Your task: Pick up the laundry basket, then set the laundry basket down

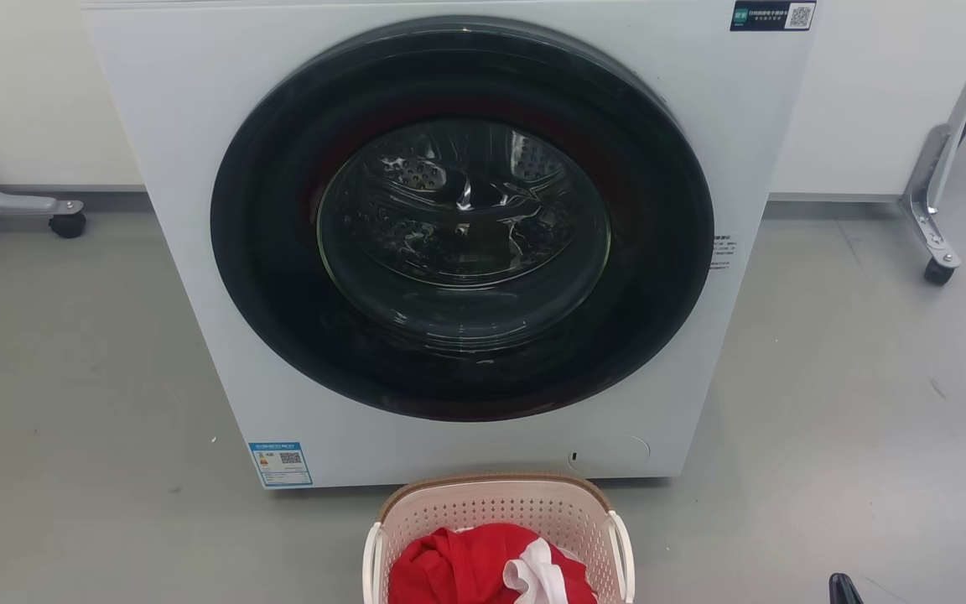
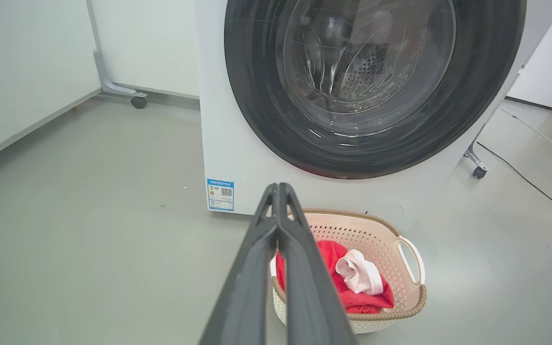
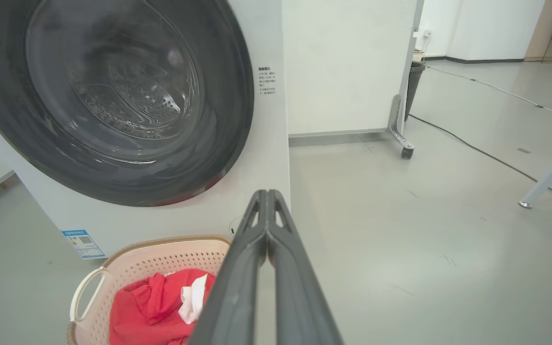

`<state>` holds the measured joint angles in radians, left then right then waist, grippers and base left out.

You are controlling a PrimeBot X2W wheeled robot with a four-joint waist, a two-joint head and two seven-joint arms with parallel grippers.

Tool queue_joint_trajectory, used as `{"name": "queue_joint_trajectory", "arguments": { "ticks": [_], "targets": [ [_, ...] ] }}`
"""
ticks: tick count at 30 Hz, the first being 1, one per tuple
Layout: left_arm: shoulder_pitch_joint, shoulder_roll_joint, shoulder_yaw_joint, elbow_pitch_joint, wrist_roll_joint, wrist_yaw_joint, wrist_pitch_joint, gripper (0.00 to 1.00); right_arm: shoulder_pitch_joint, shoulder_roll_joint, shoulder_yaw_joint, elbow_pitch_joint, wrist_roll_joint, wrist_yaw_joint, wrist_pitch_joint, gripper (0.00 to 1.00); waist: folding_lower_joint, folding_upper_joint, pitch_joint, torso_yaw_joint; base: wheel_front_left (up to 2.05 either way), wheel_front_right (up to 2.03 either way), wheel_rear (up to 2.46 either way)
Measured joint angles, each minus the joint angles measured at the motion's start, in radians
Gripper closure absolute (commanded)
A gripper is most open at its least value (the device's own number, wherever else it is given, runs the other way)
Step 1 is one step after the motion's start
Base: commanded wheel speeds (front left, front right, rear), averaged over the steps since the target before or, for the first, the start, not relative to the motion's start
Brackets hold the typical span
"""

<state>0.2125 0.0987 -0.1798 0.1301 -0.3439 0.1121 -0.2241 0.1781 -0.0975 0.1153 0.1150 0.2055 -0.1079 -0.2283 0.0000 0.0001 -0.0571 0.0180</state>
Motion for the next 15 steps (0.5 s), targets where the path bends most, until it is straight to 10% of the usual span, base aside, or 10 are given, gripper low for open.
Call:
{"name": "queue_joint_trajectory", "arguments": {
  "ticks": [15],
  "targets": [
    [-0.034, -0.008, 0.045, 0.028, -0.225, -0.043, 0.063, 1.0, -0.039, 0.01, -0.043, 0.032, 0.251, 0.038, 0.066, 1.0, 0.0, 0.0, 0.01, -0.003, 0.0, 0.0, 0.0]
  ]
}}
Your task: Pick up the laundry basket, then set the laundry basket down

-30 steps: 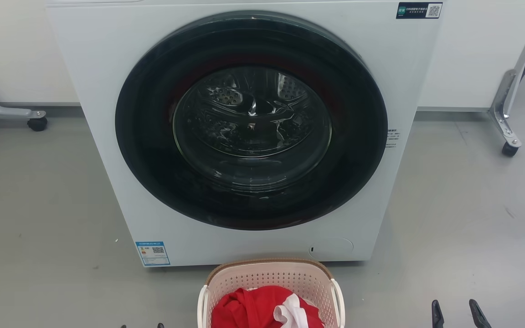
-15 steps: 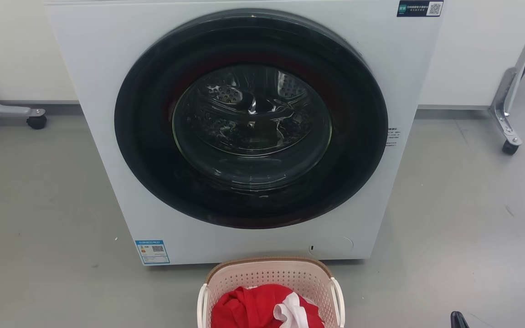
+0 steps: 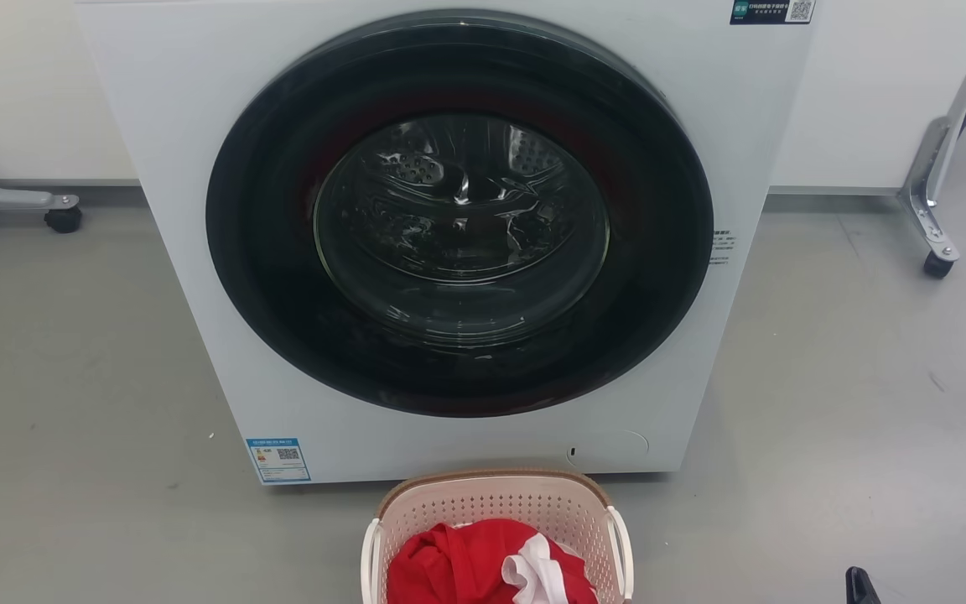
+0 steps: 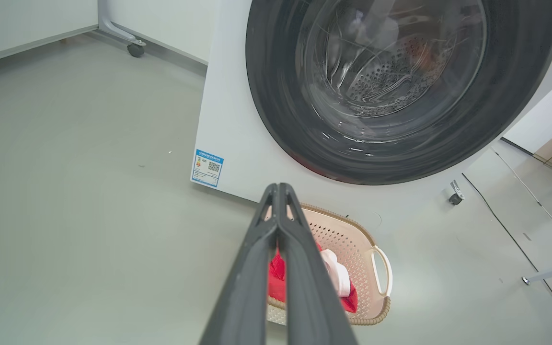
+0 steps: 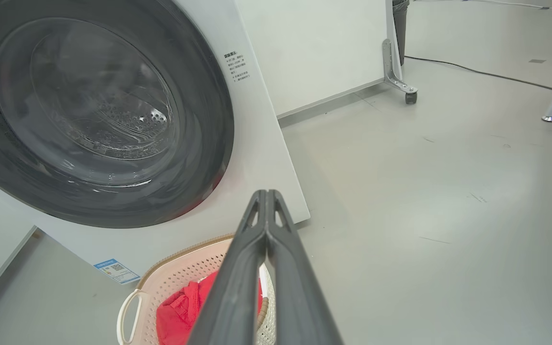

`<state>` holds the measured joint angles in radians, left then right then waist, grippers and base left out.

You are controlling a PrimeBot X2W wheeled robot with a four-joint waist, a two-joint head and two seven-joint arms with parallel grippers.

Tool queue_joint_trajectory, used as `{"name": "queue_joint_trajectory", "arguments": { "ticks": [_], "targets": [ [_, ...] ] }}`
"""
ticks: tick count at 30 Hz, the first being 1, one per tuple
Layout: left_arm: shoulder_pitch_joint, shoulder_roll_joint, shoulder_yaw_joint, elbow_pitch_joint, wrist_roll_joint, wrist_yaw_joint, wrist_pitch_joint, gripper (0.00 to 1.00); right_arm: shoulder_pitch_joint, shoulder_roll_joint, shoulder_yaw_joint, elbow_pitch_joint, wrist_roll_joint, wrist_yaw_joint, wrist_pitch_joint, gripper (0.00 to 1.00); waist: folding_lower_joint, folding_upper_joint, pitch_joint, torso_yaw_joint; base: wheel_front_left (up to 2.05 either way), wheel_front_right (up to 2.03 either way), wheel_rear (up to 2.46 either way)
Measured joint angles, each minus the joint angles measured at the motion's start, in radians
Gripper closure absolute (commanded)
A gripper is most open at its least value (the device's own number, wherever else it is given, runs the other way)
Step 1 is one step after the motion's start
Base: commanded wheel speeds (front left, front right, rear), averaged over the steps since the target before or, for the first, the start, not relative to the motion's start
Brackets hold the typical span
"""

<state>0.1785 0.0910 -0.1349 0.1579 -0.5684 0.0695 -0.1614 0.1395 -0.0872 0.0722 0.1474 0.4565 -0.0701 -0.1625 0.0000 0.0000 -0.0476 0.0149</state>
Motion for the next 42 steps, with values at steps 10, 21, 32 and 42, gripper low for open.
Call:
{"name": "queue_joint_trajectory", "arguments": {
  "ticks": [10, 21, 32, 42],
  "targets": [
    [-0.036, -0.005, 0.031, 0.018, -0.133, -0.02, 0.037, 1.0, -0.032, 0.006, -0.027, 0.02, 0.149, 0.023, 0.04, 1.0, 0.0, 0.0, 0.006, -0.002, 0.0, 0.0, 0.0],
    [-0.071, -0.013, 0.063, 0.037, -0.282, -0.053, 0.08, 1.0, -0.061, 0.011, -0.058, 0.043, 0.316, 0.049, 0.08, 1.0, 0.0, 0.0, 0.013, -0.004, 0.0, 0.0, 0.0],
    [-0.105, -0.019, 0.096, 0.057, -0.43, -0.079, 0.119, 1.0, -0.095, 0.019, -0.088, 0.061, 0.479, 0.079, 0.119, 1.0, 0.0, 0.0, 0.021, -0.006, 0.0, 0.0, 0.0],
    [-0.136, -0.025, 0.123, 0.071, -0.55, -0.098, 0.151, 1.0, -0.116, 0.024, -0.111, 0.081, 0.612, 0.1, 0.153, 1.0, 0.0, 0.0, 0.026, -0.008, 0.0, 0.0, 0.0]
  ]
}}
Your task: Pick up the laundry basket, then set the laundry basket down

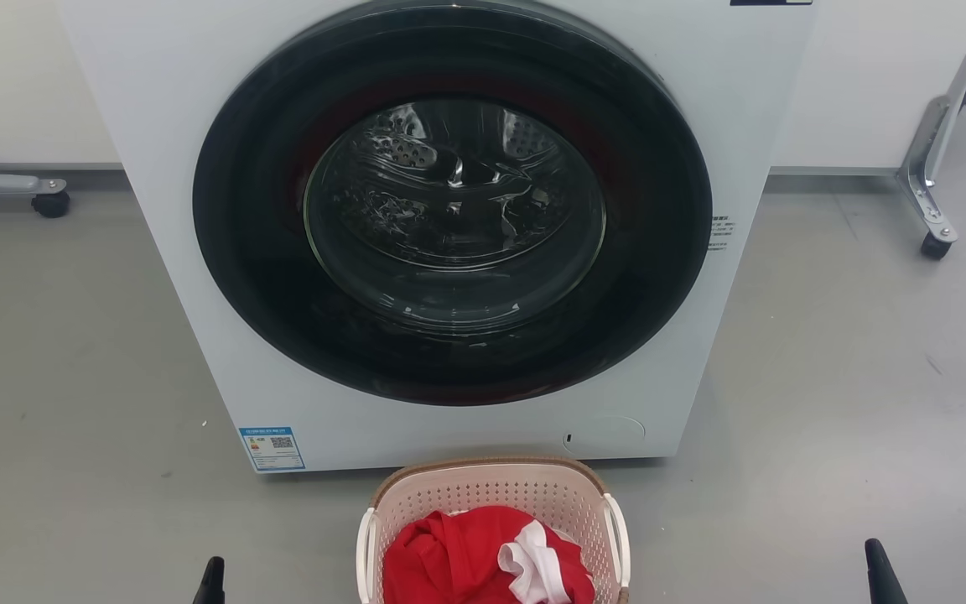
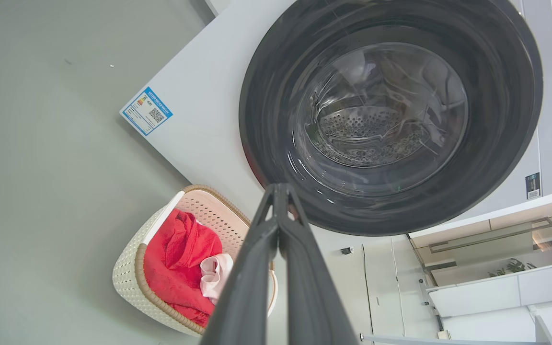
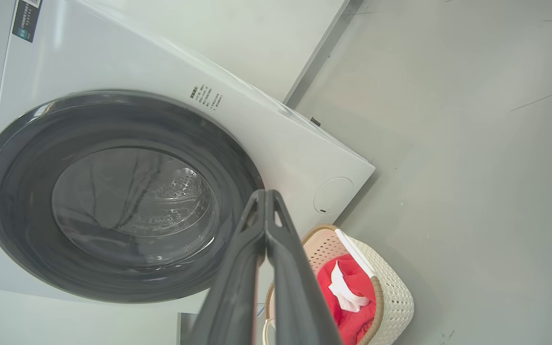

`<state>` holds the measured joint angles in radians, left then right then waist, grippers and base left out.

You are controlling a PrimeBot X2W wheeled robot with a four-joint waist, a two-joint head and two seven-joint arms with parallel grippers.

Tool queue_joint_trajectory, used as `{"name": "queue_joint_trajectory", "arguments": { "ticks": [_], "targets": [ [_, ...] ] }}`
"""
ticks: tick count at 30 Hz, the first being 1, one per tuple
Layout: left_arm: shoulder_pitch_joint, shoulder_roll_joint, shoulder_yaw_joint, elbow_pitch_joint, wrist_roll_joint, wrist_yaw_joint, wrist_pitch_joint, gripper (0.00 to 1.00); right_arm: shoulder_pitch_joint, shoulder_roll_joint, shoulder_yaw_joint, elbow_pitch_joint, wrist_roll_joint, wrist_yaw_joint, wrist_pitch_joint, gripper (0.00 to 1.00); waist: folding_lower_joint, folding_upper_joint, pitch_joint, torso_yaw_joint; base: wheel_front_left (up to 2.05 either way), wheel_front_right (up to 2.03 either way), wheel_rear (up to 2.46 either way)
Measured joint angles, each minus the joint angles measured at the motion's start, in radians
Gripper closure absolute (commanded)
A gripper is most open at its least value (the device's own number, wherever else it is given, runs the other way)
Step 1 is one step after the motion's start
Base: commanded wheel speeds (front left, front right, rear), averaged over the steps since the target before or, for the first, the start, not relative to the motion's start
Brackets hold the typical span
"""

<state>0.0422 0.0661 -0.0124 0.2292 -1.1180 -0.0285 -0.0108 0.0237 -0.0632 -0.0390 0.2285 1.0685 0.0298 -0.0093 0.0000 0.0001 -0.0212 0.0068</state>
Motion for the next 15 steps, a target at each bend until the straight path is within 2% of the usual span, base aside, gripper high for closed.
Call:
{"name": "queue_joint_trajectory", "arguments": {
  "ticks": [15],
  "targets": [
    [-0.051, -0.009, 0.045, 0.03, -0.208, -0.043, 0.056, 1.0, -0.049, 0.009, -0.043, 0.033, 0.232, 0.04, 0.053, 1.0, 0.0, 0.0, 0.01, -0.003, 0.0, 0.0, 0.0]
  ]
}}
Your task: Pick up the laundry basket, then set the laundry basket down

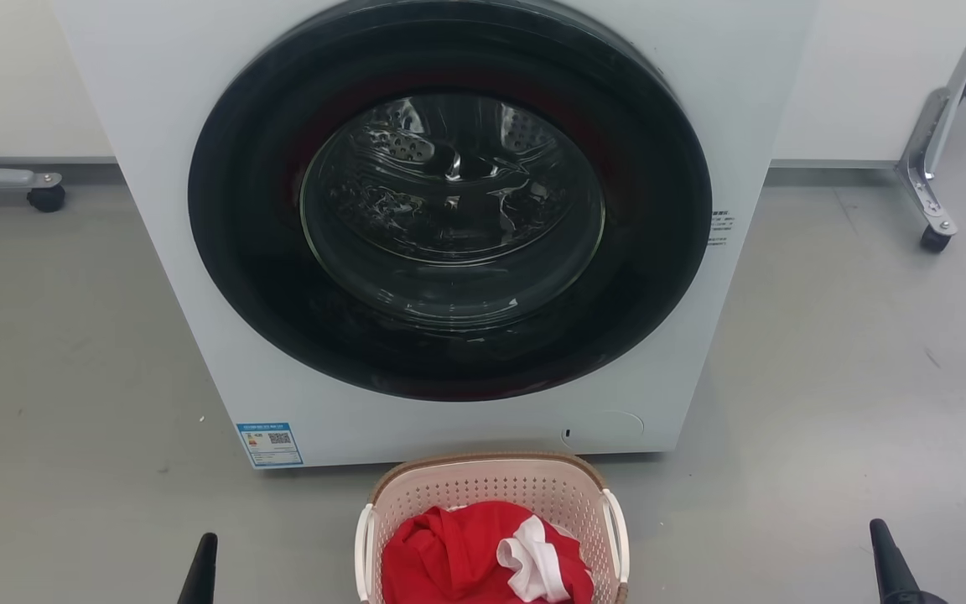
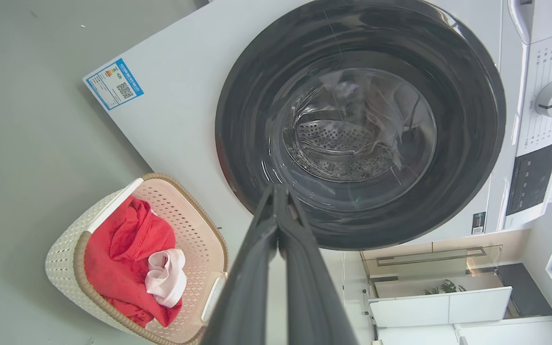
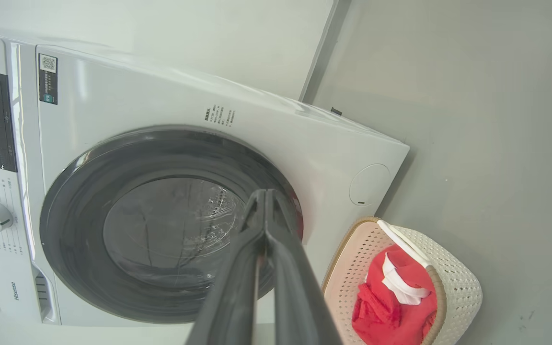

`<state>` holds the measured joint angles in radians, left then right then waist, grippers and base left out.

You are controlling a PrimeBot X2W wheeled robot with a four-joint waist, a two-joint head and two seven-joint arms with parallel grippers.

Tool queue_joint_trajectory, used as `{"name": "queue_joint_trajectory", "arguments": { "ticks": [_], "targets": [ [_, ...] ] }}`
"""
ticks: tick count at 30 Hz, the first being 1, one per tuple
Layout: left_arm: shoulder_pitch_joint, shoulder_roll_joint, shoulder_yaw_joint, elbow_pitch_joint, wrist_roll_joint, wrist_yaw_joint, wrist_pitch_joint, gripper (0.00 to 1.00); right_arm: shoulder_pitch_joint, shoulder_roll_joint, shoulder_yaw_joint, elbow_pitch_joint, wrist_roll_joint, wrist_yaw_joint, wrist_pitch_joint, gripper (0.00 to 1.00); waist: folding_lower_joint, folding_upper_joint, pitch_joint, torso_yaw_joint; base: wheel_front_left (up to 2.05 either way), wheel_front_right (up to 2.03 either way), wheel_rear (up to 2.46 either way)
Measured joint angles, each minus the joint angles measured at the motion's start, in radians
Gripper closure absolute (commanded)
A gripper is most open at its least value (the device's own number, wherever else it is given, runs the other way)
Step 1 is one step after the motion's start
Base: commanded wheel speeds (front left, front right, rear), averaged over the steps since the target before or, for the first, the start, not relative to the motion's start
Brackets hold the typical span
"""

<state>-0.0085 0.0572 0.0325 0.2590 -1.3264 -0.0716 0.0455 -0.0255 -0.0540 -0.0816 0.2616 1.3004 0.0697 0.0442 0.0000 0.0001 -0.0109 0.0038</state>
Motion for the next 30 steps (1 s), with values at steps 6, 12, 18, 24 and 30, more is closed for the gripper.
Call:
{"name": "queue_joint_trajectory", "arguments": {
  "ticks": [6, 12, 18, 24, 30],
  "targets": [
    [-0.02, -0.003, 0.019, 0.013, -0.078, -0.015, 0.02, 1.0, -0.017, 0.003, -0.015, 0.01, 0.091, 0.012, 0.019, 1.0, 0.0, 0.0, 0.004, -0.001, 0.0, 0.0, 0.0],
    [-0.039, -0.007, 0.035, 0.022, -0.161, -0.028, 0.042, 1.0, -0.036, 0.006, -0.031, 0.021, 0.176, 0.029, 0.042, 1.0, 0.0, 0.0, 0.008, -0.002, 0.0, 0.0, 0.0],
    [-0.06, -0.012, 0.053, 0.031, -0.241, -0.044, 0.06, 1.0, -0.054, 0.009, -0.047, 0.033, 0.265, 0.045, 0.062, 1.0, 0.0, 0.0, 0.012, -0.003, 0.0, 0.0, 0.0],
    [-0.072, -0.015, 0.059, 0.035, -0.273, -0.052, 0.068, 1.0, -0.067, 0.01, -0.052, 0.038, 0.295, 0.051, 0.069, 1.0, 0.0, 0.0, 0.013, -0.004, 0.0, 0.0, 0.0],
    [-0.072, -0.016, 0.059, 0.036, -0.273, -0.052, 0.068, 1.0, -0.067, 0.01, -0.052, 0.038, 0.295, 0.051, 0.069, 1.0, 0.0, 0.0, 0.013, -0.004, 0.0, 0.0, 0.0]
  ]
}}
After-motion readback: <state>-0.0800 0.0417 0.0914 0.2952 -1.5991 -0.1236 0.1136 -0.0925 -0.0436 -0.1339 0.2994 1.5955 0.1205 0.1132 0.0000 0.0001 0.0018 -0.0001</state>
